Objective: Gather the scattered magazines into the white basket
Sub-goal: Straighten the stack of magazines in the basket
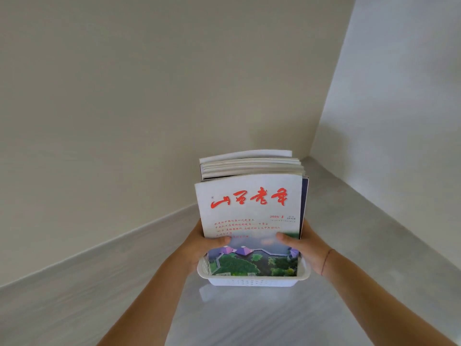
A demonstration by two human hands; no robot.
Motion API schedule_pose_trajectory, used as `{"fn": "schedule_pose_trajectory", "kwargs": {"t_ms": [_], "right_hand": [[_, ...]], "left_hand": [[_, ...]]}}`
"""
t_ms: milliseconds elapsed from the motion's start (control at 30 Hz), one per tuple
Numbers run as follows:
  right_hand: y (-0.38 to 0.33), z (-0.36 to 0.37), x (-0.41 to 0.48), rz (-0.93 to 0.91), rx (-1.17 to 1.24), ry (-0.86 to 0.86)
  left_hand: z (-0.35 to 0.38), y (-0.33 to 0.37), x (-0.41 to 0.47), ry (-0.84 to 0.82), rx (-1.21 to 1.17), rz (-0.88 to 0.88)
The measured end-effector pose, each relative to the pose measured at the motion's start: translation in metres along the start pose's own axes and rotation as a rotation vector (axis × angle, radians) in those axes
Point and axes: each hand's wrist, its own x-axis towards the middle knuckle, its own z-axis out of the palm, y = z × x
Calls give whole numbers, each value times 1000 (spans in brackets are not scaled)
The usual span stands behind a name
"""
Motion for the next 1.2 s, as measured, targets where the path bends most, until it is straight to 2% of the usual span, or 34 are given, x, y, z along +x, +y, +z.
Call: {"fn": "schedule_pose_trajectory", "kwargs": {"t_ms": [367,533,700,867,1200], "right_hand": [[32,-155,-77,22,236,490],[36,-201,-92,22,360,696],[39,-224,-89,0,403,870],[41,-241,-80,7,392,905],[45,-269,-64,30,453,956]], "left_hand": [[189,30,72,-424,194,20],[270,50,113,-575,302,57],[324,63,149,-656,405,86],[345,65,176,-707,425,80],[356,71,184,-610,512,142]]}}
